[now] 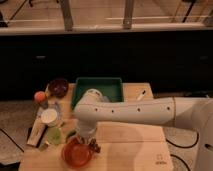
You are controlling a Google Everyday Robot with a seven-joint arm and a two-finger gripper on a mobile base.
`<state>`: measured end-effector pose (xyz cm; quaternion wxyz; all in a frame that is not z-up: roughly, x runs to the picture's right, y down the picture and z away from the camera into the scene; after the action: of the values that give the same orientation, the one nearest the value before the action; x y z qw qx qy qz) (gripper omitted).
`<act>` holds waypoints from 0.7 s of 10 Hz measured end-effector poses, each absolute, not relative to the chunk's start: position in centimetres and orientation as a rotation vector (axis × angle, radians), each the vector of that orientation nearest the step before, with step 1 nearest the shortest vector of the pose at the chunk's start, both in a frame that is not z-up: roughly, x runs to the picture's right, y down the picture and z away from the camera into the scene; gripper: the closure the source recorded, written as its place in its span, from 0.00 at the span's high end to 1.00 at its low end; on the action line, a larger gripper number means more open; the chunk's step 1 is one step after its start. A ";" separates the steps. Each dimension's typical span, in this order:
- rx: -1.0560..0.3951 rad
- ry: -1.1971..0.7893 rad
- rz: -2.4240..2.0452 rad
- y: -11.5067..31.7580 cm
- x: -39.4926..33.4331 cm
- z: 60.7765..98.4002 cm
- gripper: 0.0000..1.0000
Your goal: Place grapes in red bowl
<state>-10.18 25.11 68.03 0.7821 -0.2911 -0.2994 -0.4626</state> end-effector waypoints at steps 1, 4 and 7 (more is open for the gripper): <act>-0.629 -0.648 -0.998 25.1 -10.1 68.1 0.25; -0.628 -0.658 -0.996 25.4 -10.1 68.2 0.19; -0.625 -0.667 -0.997 25.5 -10.1 68.3 0.19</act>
<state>-10.08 25.49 68.32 0.7798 -0.2894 -0.3085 -0.4615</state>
